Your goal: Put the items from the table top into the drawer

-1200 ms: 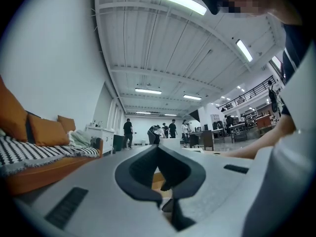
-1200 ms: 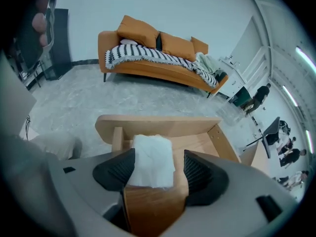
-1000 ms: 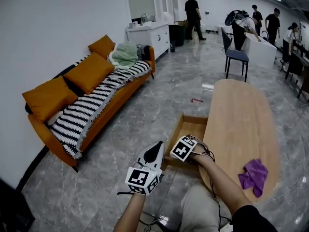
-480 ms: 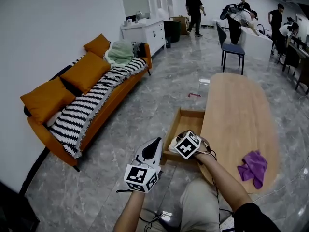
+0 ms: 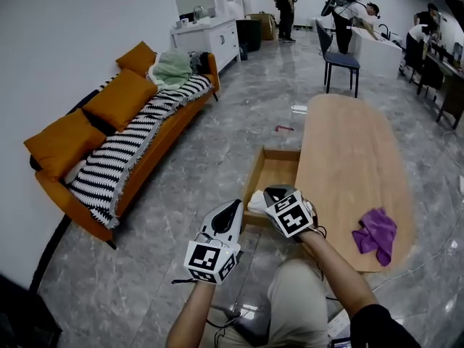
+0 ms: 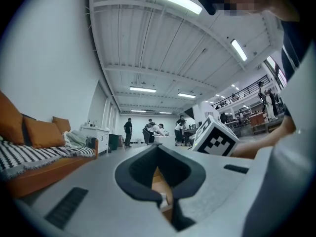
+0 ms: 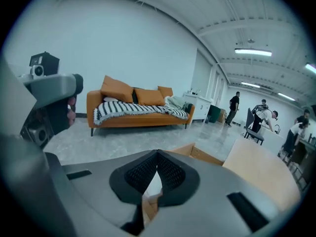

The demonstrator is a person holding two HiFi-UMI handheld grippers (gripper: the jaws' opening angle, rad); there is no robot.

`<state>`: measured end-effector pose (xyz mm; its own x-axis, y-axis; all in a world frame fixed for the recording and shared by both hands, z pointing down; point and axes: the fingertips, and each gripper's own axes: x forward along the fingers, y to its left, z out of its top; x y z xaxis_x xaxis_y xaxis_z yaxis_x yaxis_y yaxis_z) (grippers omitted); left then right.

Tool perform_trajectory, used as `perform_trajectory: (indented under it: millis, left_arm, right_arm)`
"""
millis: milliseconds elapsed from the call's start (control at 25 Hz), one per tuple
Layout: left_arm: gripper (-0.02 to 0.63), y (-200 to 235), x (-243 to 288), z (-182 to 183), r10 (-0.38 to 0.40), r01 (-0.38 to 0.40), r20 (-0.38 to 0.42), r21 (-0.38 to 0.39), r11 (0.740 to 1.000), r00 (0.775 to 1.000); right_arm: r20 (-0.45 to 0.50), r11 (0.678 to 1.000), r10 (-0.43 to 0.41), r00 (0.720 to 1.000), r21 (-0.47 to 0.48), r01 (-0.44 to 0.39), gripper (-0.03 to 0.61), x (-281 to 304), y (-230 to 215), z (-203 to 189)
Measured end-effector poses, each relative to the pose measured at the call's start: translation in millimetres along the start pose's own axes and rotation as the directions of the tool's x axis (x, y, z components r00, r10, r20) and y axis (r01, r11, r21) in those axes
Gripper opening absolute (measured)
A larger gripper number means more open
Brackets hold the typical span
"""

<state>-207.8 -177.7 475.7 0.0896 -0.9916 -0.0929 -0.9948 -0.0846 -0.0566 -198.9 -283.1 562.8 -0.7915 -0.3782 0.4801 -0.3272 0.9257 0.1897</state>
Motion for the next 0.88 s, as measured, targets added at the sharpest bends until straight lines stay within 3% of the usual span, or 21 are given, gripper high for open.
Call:
perform_trajectory:
  millis: [360, 880]
  left_arm:
    - [0.005, -15, -19, -4, -0.026, 0.025, -0.018, -0.020, 0.999, 1.000]
    - [0.003, -24, -40, -8, -0.047, 0.046, -0.025, -0.058, 0.997, 0.999]
  right_arm:
    - [0.180, 0.996, -0.061, 0.982, 0.072, 0.049, 0.018, -39, 6, 9]
    - [0.214, 0.992, -0.073, 0.974, 0.113, 0.050, 0.018, -75, 30, 3]
